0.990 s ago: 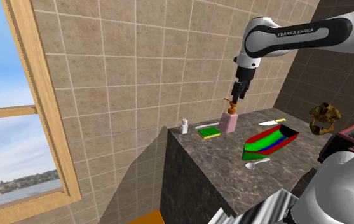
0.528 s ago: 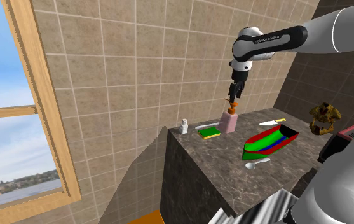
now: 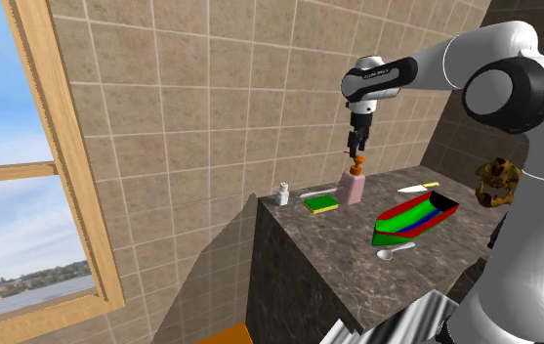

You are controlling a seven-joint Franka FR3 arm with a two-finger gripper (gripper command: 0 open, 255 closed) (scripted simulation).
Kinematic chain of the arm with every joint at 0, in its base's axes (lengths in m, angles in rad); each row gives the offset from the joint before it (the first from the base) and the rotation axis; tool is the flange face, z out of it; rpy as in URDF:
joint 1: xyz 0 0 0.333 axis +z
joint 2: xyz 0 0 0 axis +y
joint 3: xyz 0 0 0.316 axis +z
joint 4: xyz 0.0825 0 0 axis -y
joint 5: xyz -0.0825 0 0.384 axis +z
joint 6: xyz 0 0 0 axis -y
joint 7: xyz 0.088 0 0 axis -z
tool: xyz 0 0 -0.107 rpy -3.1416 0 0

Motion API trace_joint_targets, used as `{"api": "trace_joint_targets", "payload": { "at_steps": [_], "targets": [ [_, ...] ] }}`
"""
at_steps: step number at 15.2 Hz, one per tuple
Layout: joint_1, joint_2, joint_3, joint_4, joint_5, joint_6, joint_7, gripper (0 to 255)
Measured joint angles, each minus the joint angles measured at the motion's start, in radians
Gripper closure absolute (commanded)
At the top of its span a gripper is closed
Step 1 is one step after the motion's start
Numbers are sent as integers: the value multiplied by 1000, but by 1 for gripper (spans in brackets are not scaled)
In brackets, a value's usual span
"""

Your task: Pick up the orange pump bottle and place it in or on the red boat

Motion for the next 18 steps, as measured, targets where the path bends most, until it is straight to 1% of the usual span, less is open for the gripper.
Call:
{"api": "trace_joint_targets", "payload": {
  "at_steps": [2,5,6,9,13,18],
  "targets": [
    [-27,87,-6,77,21,-3,-38,0],
    [-72,218,-9,225,50,-36,-87,0],
    [-83,243,-9,252,56,-41,-98,0],
    [-93,265,-8,244,61,-12,-107,0],
    [-92,268,-7,194,62,40,-106,0],
    [-93,269,-7,186,62,49,-107,0]
  ]
}}
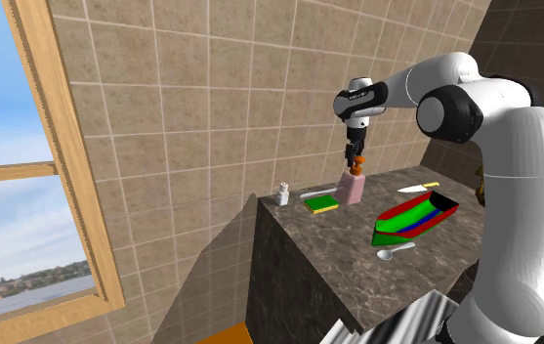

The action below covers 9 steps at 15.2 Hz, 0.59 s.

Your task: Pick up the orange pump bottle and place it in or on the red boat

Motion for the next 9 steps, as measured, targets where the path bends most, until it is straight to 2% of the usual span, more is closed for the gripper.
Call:
{"api": "trace_joint_targets", "payload": {
  "at_steps": [1,2,9],
  "targets": [
    [0,0,0,0,0,0,0,0],
    [0,0,0,0,0,0,0,255],
    [0,0,0,0,0,0,0,255]
  ]
}}
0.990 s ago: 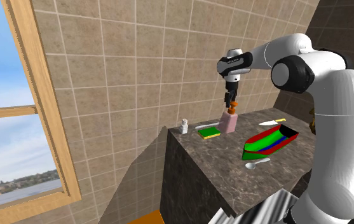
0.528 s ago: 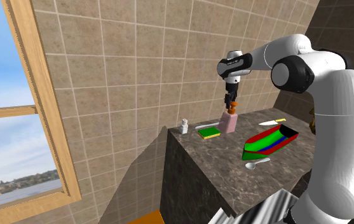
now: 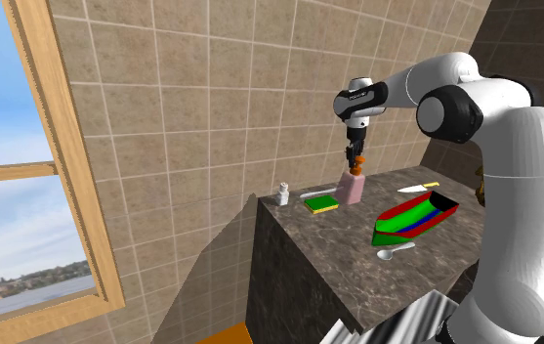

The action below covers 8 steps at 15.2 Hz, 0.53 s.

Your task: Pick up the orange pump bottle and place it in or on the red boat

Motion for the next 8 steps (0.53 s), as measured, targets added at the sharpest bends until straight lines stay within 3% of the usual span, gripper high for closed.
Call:
{"api": "trace_joint_targets", "payload": {
  "at_steps": [8],
  "targets": [
    [1,-13,-3,36,-4,-49,-2,255]
  ]
}}
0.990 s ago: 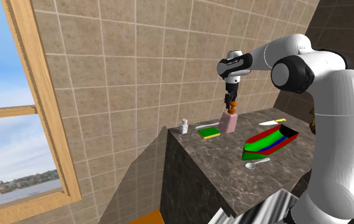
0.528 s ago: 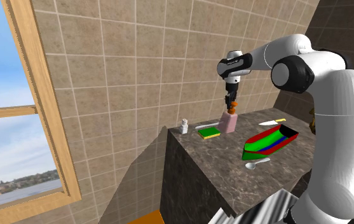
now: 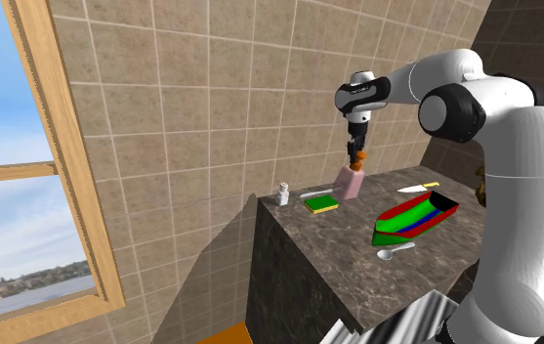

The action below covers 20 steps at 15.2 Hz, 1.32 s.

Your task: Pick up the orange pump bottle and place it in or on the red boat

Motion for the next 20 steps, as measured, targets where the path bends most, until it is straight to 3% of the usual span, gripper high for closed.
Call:
{"api": "trace_joint_targets", "payload": {
  "at_steps": [20],
  "targets": [
    [-24,5,-8,278,2,-270,-30,255]
  ]
}}
